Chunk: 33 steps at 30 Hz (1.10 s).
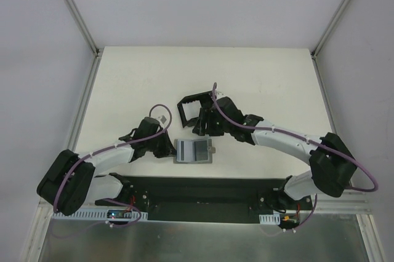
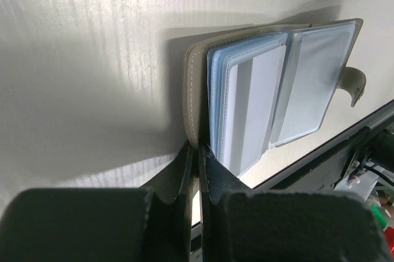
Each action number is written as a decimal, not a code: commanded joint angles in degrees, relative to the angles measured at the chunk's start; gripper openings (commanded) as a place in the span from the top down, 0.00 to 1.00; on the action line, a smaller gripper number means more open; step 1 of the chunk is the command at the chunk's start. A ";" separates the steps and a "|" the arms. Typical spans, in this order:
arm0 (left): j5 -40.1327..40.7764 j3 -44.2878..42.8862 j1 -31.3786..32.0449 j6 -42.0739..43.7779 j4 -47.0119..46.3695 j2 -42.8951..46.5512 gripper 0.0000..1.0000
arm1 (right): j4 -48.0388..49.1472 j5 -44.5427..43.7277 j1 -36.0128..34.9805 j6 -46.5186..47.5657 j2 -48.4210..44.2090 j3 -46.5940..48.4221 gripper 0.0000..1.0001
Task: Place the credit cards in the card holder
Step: Insert the credit card into the card holder.
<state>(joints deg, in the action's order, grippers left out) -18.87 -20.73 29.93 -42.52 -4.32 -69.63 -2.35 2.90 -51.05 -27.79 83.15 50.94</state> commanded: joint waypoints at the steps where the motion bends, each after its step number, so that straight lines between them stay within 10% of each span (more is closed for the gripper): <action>1: 3.32 -0.36 0.13 2.71 7.57 1.60 1.00 | -7.05 -2.54 3.22 6.86 -0.11 6.79 0.37; 33: 3.84 -1.50 0.13 3.23 10.03 4.59 1.00 | -15.40 8.00 14.75 16.36 21.43 30.53 0.21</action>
<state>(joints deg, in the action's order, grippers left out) -17.23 -21.65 29.93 -40.93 3.33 -65.49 -17.34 8.49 -36.80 -12.93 103.02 77.97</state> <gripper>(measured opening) 0.009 0.790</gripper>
